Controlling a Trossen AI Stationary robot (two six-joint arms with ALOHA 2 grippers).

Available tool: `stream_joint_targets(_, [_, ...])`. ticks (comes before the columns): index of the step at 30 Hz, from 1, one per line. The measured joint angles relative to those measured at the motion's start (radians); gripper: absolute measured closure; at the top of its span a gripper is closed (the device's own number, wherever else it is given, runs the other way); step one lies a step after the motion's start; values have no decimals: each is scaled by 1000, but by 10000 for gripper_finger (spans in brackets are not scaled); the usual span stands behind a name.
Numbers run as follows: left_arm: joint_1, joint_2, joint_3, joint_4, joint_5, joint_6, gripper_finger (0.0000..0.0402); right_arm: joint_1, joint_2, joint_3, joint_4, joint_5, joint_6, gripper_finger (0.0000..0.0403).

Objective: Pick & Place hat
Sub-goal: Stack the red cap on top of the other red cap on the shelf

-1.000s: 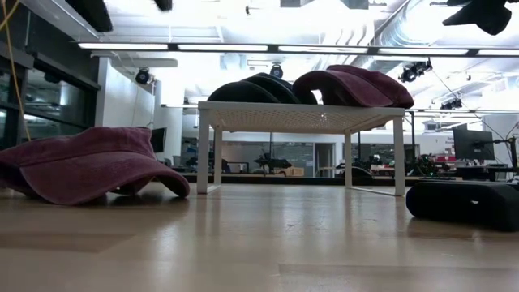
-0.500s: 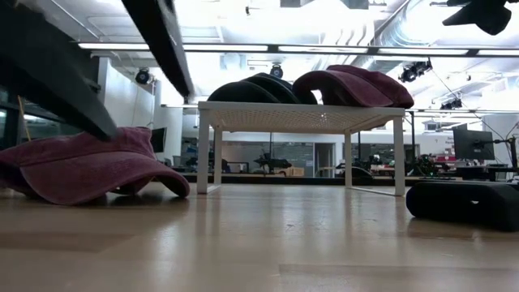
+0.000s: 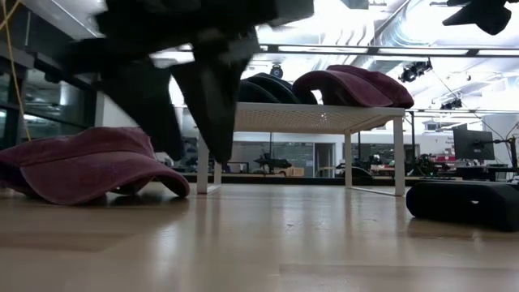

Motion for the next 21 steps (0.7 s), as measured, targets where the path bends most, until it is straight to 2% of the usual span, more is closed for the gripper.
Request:
stream_joint_targets(5, [95,-1,24,-33,129,194,189,0,0,0,0,2,1,199])
stream_joint_targets(10, [155,6,24,-124,269,173,189,0,0,0,0,3,1,199])
stream_joint_targets(21, [166,6,24,-166,303,226,189,0,1,0,0,25,1,199])
